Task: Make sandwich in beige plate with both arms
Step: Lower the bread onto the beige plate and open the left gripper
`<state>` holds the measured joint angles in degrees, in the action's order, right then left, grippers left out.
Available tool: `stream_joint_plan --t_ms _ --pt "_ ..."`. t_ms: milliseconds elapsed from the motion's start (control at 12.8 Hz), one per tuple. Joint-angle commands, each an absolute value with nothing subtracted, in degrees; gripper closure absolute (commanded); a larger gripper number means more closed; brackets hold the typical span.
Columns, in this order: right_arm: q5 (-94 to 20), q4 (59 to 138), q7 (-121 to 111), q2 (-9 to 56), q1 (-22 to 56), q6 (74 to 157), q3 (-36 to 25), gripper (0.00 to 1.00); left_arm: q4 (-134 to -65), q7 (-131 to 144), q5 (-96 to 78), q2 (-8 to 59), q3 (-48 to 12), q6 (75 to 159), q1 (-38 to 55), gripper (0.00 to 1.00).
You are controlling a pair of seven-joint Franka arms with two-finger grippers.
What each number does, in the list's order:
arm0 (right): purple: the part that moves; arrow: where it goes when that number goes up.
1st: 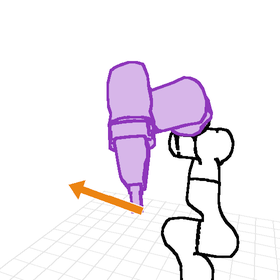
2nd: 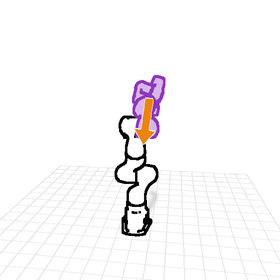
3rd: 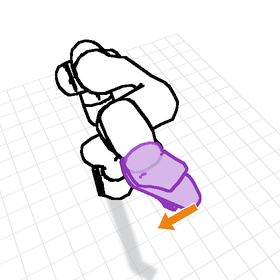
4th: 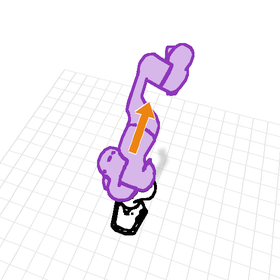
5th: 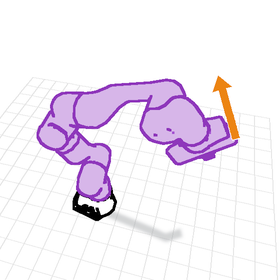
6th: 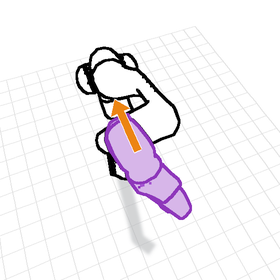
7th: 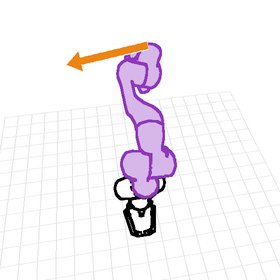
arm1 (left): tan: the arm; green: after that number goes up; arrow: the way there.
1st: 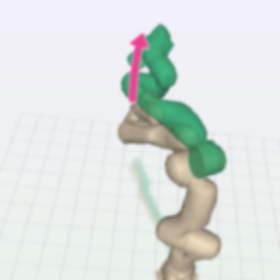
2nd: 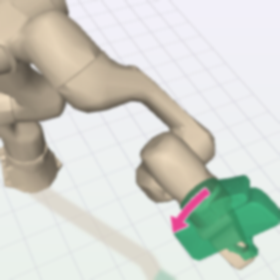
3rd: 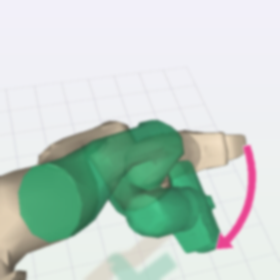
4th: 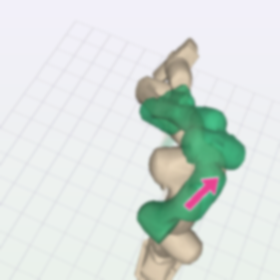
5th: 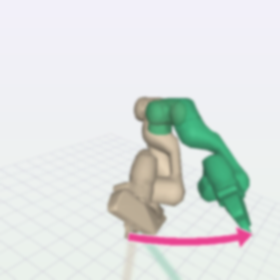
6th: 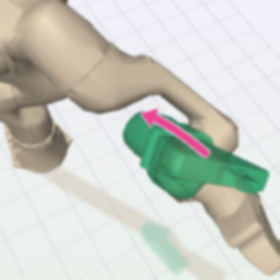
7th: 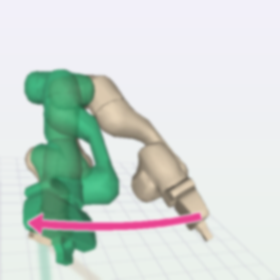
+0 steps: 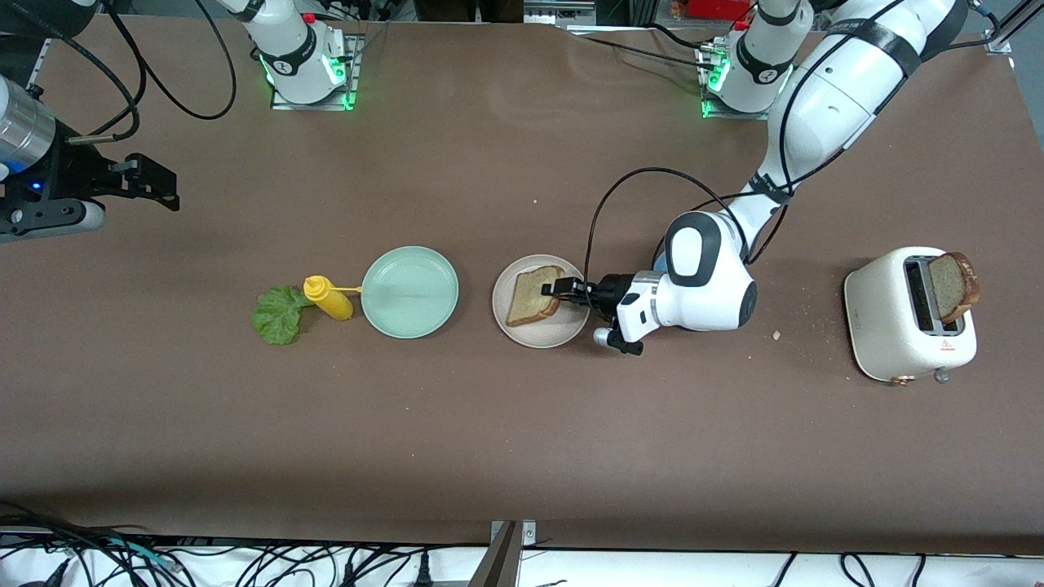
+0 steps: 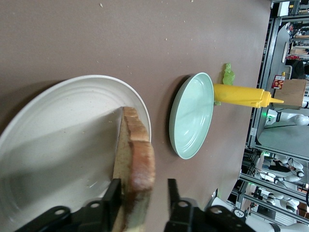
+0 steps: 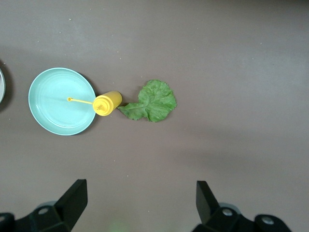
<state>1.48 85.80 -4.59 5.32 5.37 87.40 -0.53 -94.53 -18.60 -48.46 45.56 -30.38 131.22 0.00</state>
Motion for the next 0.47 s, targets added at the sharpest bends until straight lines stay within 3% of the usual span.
stream_joint_plan --t_ms 0,391 --pt "1.49 84.90 -4.04 5.62 5.10 87.10 -0.35 0.00 -93.95 -20.56 -49.05 45.44 -30.41 130.78 -0.96 0.00" --pt "1.49 84.90 -4.04 5.54 5.10 87.10 -0.35 0.00 -93.96 -19.78 -37.72 40.88 -30.50 125.70 -5.71 0.00"
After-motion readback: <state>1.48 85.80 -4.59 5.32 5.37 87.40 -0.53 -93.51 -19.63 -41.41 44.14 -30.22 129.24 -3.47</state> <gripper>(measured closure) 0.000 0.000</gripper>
